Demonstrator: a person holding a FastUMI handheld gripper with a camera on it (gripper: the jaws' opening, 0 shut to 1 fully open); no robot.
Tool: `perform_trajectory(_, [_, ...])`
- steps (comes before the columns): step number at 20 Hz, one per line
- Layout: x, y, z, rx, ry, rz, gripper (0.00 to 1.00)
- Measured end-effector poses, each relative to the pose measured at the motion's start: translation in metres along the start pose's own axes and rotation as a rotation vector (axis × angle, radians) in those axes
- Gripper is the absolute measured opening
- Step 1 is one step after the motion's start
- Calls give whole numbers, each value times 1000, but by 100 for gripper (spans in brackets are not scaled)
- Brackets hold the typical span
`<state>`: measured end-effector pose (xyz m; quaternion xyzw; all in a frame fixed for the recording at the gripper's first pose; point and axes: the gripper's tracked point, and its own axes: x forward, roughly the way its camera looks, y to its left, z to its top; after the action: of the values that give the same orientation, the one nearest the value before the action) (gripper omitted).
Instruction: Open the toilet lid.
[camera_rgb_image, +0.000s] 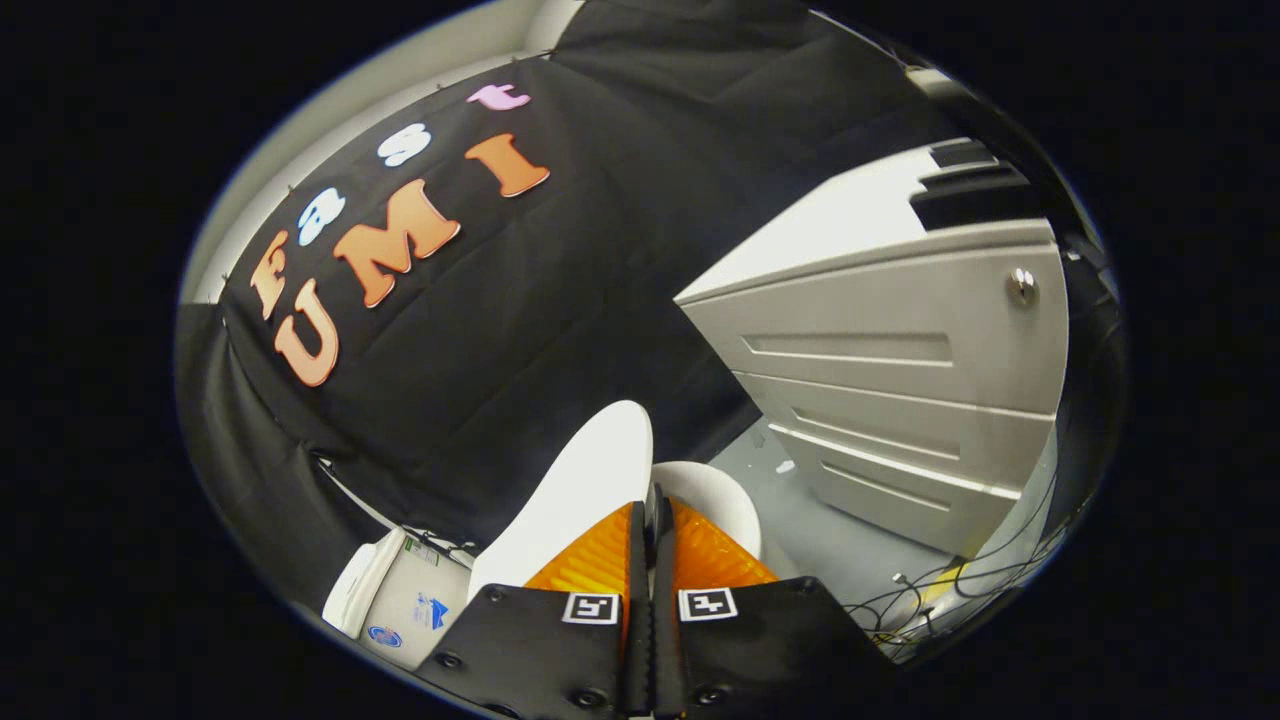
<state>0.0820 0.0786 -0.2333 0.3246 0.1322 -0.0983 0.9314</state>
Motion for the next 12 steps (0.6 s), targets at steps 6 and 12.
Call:
perform_trajectory(6, [-14,94,42,-226,-52,101,8])
perform_trajectory(12, [-33,174,54,-393,-61,159,8])
